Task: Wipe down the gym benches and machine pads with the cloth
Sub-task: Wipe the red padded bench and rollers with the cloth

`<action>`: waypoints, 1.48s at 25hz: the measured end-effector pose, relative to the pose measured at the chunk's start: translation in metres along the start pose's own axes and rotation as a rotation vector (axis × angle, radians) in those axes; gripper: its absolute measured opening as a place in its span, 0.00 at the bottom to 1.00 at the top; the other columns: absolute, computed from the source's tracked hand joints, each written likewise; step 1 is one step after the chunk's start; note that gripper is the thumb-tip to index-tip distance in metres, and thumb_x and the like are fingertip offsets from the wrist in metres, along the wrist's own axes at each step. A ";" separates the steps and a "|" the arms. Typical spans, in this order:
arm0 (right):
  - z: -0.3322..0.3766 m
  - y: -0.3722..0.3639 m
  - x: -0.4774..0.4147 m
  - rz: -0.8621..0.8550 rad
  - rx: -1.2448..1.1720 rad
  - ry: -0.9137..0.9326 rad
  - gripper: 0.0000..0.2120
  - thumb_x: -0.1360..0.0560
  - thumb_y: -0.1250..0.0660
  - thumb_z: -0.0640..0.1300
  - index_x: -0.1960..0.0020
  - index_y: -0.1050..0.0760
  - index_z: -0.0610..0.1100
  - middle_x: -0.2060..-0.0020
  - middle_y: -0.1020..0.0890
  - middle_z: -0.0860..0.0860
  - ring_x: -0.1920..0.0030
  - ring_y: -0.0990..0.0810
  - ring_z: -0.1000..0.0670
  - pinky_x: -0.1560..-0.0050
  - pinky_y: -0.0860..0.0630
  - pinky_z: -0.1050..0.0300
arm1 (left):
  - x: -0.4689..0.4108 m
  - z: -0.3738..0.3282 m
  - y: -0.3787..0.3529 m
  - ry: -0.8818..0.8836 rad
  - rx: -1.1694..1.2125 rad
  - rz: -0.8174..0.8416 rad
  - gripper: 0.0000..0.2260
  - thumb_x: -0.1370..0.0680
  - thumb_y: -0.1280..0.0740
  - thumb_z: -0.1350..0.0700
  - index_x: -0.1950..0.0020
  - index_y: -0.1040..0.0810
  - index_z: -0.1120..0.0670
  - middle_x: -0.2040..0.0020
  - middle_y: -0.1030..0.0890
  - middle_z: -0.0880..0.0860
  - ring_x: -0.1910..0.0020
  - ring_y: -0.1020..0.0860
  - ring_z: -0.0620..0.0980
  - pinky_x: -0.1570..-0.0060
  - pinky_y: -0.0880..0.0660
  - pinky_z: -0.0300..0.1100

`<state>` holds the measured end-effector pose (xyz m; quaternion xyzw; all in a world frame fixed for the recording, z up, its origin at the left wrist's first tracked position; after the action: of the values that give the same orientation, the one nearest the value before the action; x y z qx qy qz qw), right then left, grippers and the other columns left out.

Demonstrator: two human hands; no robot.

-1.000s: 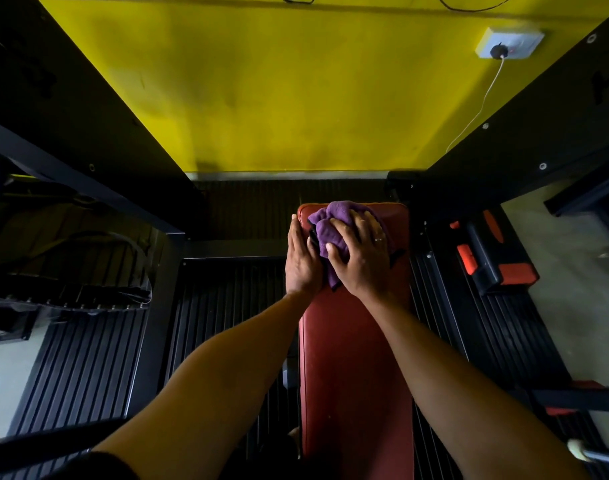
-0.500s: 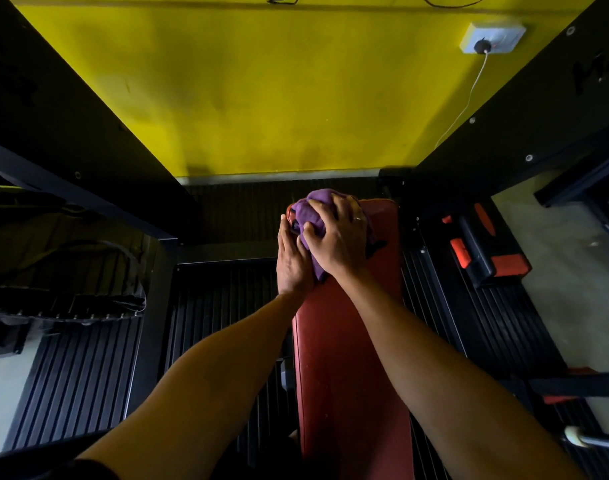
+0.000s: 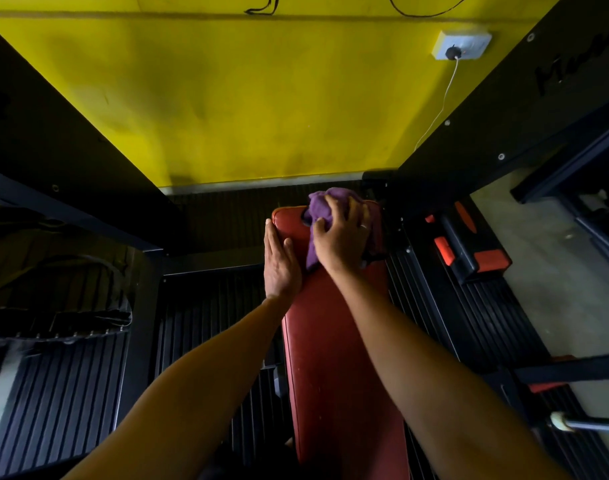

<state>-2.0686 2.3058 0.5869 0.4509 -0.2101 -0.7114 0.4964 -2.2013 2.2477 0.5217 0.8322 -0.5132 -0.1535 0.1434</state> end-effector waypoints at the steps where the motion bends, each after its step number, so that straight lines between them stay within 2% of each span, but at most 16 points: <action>1: 0.011 -0.004 0.014 0.026 0.007 0.022 0.23 0.25 0.38 0.52 0.31 0.23 0.53 0.29 0.26 0.40 0.27 0.32 0.33 0.25 0.38 0.37 | -0.001 0.001 0.002 -0.011 -0.026 0.020 0.27 0.14 0.46 0.49 0.17 0.50 0.56 0.18 0.46 0.57 0.20 0.43 0.55 0.25 0.37 0.53; 3: 0.008 -0.001 0.053 0.100 0.037 0.165 0.24 0.23 0.36 0.53 0.27 0.27 0.54 0.25 0.31 0.42 0.24 0.36 0.36 0.23 0.40 0.39 | -0.005 -0.002 0.008 -0.123 -0.138 0.056 0.29 0.15 0.41 0.51 0.18 0.49 0.58 0.18 0.46 0.58 0.19 0.46 0.54 0.22 0.41 0.51; 6: -0.033 0.020 0.085 0.142 0.038 0.334 0.25 0.22 0.33 0.54 0.26 0.28 0.53 0.24 0.32 0.44 0.22 0.38 0.38 0.24 0.37 0.38 | -0.018 -0.008 0.016 -0.259 -0.265 0.065 0.27 0.16 0.47 0.50 0.19 0.43 0.62 0.20 0.42 0.61 0.20 0.43 0.57 0.23 0.42 0.49; 8: -0.053 0.025 0.085 0.150 0.055 0.253 0.25 0.23 0.33 0.54 0.27 0.27 0.53 0.25 0.31 0.44 0.23 0.37 0.38 0.26 0.35 0.38 | -0.022 -0.009 0.017 -0.287 -0.318 0.043 0.27 0.16 0.48 0.49 0.20 0.41 0.62 0.21 0.39 0.61 0.21 0.40 0.57 0.24 0.39 0.50; 10: -0.060 0.026 0.069 0.070 0.051 0.026 0.25 0.23 0.33 0.54 0.27 0.27 0.53 0.25 0.31 0.43 0.24 0.36 0.38 0.27 0.33 0.38 | -0.024 -0.006 0.018 -0.300 -0.337 0.052 0.27 0.16 0.48 0.48 0.20 0.41 0.61 0.20 0.39 0.61 0.21 0.40 0.57 0.25 0.38 0.51; 14: -0.034 0.017 0.033 -0.076 -0.036 -0.252 0.24 0.24 0.34 0.53 0.28 0.26 0.51 0.27 0.29 0.40 0.26 0.35 0.34 0.29 0.33 0.34 | -0.022 -0.007 0.018 -0.270 -0.356 0.069 0.28 0.17 0.50 0.46 0.19 0.44 0.59 0.19 0.42 0.59 0.21 0.42 0.56 0.26 0.36 0.50; 16: -0.013 0.010 0.039 -0.068 -0.022 -0.219 0.24 0.23 0.34 0.52 0.28 0.26 0.51 0.27 0.30 0.39 0.25 0.36 0.33 0.27 0.36 0.33 | -0.021 -0.008 0.021 -0.257 -0.368 0.074 0.29 0.17 0.50 0.46 0.19 0.44 0.59 0.19 0.42 0.59 0.21 0.42 0.56 0.26 0.36 0.52; 19: 0.005 0.007 0.074 0.074 0.025 0.062 0.26 0.24 0.35 0.54 0.26 0.28 0.54 0.24 0.32 0.42 0.22 0.39 0.36 0.23 0.41 0.37 | -0.025 -0.008 0.023 -0.291 -0.392 0.096 0.28 0.17 0.49 0.47 0.21 0.41 0.61 0.21 0.39 0.61 0.22 0.39 0.59 0.26 0.35 0.59; 21: -0.007 0.013 0.066 0.097 0.016 0.195 0.25 0.24 0.33 0.54 0.28 0.26 0.54 0.25 0.31 0.44 0.23 0.37 0.38 0.24 0.38 0.38 | -0.032 -0.009 0.022 -0.333 -0.417 0.105 0.26 0.17 0.47 0.50 0.23 0.38 0.63 0.22 0.37 0.62 0.23 0.38 0.60 0.27 0.34 0.59; 23: -0.022 0.021 0.035 0.043 0.043 0.140 0.24 0.24 0.32 0.54 0.29 0.25 0.54 0.26 0.29 0.43 0.25 0.35 0.38 0.27 0.35 0.38 | -0.034 -0.010 0.019 -0.385 -0.457 0.109 0.25 0.17 0.46 0.51 0.24 0.37 0.64 0.23 0.36 0.63 0.23 0.38 0.61 0.27 0.34 0.58; 25: -0.029 0.023 0.005 -0.041 0.042 -0.033 0.24 0.24 0.32 0.54 0.29 0.24 0.52 0.27 0.28 0.41 0.25 0.35 0.37 0.28 0.34 0.36 | -0.033 -0.011 0.015 -0.398 -0.471 0.115 0.25 0.17 0.47 0.52 0.23 0.38 0.63 0.22 0.37 0.62 0.22 0.39 0.61 0.26 0.35 0.57; 27: -0.014 0.013 0.003 -0.059 0.009 -0.095 0.23 0.23 0.32 0.53 0.29 0.25 0.51 0.27 0.29 0.40 0.24 0.36 0.35 0.27 0.37 0.34 | -0.033 -0.009 0.015 -0.385 -0.468 0.117 0.25 0.17 0.47 0.51 0.22 0.39 0.62 0.21 0.38 0.61 0.21 0.41 0.60 0.25 0.37 0.54; 30: 0.007 0.001 0.060 0.069 0.002 0.062 0.26 0.23 0.33 0.55 0.25 0.29 0.53 0.22 0.34 0.42 0.21 0.42 0.36 0.21 0.45 0.37 | -0.035 -0.002 0.018 -0.386 -0.456 0.159 0.27 0.16 0.45 0.49 0.20 0.42 0.60 0.19 0.43 0.59 0.19 0.46 0.56 0.22 0.46 0.43; 32: -0.009 0.007 0.099 0.129 0.016 0.188 0.26 0.23 0.32 0.56 0.26 0.28 0.54 0.22 0.34 0.45 0.21 0.42 0.37 0.22 0.43 0.37 | -0.036 -0.002 0.017 -0.388 -0.444 0.172 0.28 0.16 0.46 0.48 0.19 0.44 0.59 0.18 0.45 0.58 0.19 0.49 0.54 0.23 0.50 0.37; 34: -0.041 0.020 0.109 0.120 0.052 0.218 0.26 0.24 0.30 0.57 0.28 0.26 0.54 0.24 0.31 0.45 0.22 0.38 0.37 0.25 0.38 0.34 | -0.036 -0.005 0.015 -0.396 -0.444 0.153 0.27 0.17 0.49 0.50 0.19 0.43 0.60 0.19 0.44 0.59 0.19 0.47 0.55 0.23 0.47 0.42; 37: -0.078 0.039 0.072 0.031 0.085 0.007 0.26 0.24 0.30 0.57 0.28 0.27 0.53 0.26 0.30 0.44 0.24 0.36 0.36 0.27 0.35 0.36 | -0.034 -0.009 0.013 -0.417 -0.468 0.134 0.27 0.17 0.49 0.51 0.19 0.43 0.61 0.19 0.43 0.60 0.19 0.46 0.58 0.22 0.43 0.51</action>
<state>-1.9895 2.2367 0.5450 0.4709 -0.2454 -0.6925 0.4883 -2.2230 2.2738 0.5385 0.6915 -0.5361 -0.4248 0.2324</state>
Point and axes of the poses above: each hand's wrist, its own x-axis away from the middle knuckle, its own y-axis out of the back of the hand, z = x × y, the point moved 5 cm from there along -x, towards the middle knuckle
